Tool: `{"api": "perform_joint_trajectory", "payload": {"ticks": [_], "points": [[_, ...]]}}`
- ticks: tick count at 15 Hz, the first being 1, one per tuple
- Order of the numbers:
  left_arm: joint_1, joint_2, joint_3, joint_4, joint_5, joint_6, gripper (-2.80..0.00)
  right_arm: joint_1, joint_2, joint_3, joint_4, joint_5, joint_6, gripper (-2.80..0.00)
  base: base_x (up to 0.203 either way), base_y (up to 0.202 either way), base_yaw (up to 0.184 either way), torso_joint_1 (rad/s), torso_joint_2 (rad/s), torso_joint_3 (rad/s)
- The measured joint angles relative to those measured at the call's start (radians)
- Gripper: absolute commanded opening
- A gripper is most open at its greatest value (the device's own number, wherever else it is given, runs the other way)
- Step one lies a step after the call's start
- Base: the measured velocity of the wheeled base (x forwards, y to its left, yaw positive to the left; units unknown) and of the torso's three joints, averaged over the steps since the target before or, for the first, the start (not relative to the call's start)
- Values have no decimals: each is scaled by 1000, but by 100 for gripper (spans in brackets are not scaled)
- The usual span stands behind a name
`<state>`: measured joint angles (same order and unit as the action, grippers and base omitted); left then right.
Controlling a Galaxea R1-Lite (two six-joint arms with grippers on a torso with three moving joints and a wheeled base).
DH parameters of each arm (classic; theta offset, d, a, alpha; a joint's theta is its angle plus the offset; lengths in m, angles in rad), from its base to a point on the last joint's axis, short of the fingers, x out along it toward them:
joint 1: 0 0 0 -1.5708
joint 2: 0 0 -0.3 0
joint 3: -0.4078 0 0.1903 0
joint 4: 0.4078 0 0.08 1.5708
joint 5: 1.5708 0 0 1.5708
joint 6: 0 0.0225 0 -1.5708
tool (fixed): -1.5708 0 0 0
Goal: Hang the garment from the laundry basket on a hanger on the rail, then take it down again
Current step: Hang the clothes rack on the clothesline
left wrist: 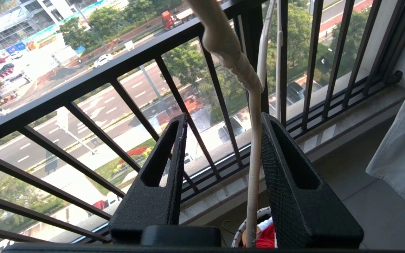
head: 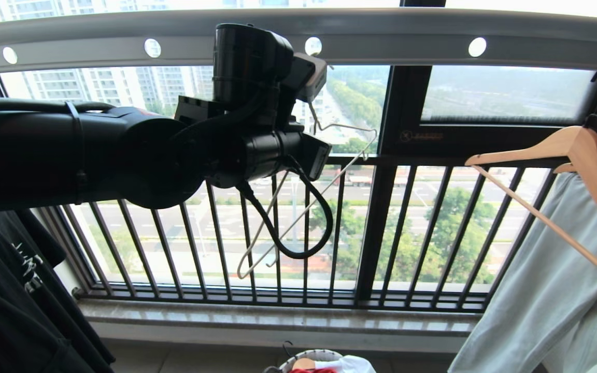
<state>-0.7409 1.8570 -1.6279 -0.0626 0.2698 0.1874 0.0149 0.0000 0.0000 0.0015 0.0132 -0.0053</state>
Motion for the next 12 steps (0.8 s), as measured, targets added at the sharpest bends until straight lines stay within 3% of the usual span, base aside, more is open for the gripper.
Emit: {"api": "perform_joint_trajectory", "payload": {"ticks": [4, 7, 9, 12], "points": [[0, -9, 4, 13, 0, -3, 0, 0, 0, 0, 0, 0, 0, -280, 0, 0, 0, 0, 0, 0], [-2, -59, 76, 14, 6, -12, 0, 0, 0, 0, 0, 0, 0, -280, 0, 0, 0, 0, 0, 0], [-6, -100, 133, 15, 70, -33, 0, 0, 0, 0, 0, 0, 0, -280, 0, 0, 0, 0, 0, 0], [-7, -176, 195, 15, 90, -64, 0, 0, 0, 0, 0, 0, 0, -280, 0, 0, 0, 0, 0, 0]]}}
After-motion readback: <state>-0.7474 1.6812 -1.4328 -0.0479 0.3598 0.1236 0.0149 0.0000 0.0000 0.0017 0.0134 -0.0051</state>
